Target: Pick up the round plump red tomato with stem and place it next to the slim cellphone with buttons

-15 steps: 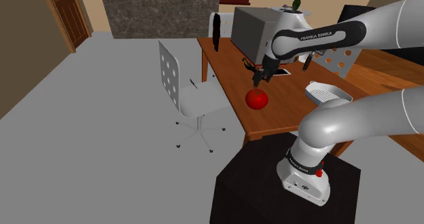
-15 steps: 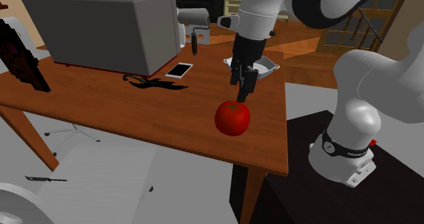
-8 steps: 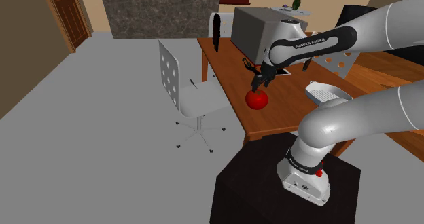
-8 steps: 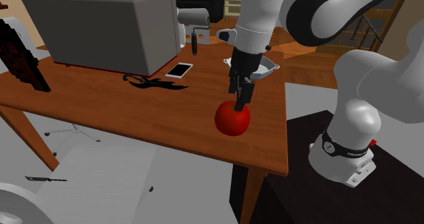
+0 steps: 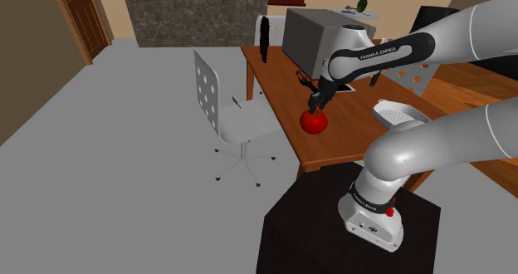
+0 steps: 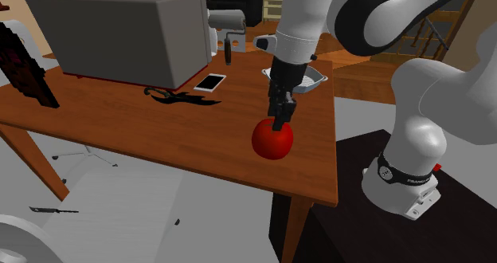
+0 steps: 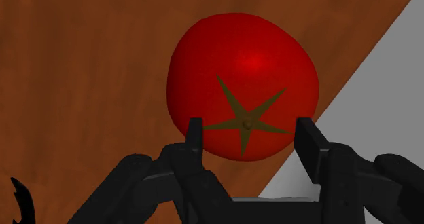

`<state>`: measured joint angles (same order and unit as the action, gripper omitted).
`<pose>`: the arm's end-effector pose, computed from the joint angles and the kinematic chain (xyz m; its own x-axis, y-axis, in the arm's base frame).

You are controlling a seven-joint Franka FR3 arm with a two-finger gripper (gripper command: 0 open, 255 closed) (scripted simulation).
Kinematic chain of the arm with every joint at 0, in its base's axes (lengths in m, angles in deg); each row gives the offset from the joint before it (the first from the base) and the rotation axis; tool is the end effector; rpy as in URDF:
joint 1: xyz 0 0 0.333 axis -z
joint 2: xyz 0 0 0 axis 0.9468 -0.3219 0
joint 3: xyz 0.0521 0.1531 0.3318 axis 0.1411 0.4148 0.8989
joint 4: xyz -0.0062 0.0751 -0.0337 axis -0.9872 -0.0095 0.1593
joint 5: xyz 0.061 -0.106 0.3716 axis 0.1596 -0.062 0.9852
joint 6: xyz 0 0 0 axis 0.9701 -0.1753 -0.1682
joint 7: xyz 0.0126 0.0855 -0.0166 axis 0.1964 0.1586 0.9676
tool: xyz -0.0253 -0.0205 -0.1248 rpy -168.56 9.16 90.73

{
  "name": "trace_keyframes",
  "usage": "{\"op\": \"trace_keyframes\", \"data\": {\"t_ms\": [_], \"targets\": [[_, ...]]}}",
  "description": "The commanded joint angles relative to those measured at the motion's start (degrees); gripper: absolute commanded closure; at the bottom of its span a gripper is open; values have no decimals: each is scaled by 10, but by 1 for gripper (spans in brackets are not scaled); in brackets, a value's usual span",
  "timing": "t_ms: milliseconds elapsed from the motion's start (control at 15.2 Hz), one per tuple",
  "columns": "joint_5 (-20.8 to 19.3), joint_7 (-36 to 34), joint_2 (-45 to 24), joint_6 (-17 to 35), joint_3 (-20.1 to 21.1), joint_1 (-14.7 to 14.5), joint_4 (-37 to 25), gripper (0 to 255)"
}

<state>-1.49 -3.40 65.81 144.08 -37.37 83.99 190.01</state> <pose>0.2653 -0.1505 0.4143 0.9643 -0.2195 0.1480 -0.2241 -0.9745 0.0150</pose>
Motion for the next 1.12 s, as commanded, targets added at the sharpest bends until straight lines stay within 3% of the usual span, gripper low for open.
{"op": "trace_keyframes", "data": {"t_ms": [0, 528, 1056], "targets": [[0, 0, 0, 0, 0, 0, 0, 255], [0, 0, 0, 0, 0, 0, 0, 255], [10, 1, 31, -76, 12, -3, -45, 255]]}}
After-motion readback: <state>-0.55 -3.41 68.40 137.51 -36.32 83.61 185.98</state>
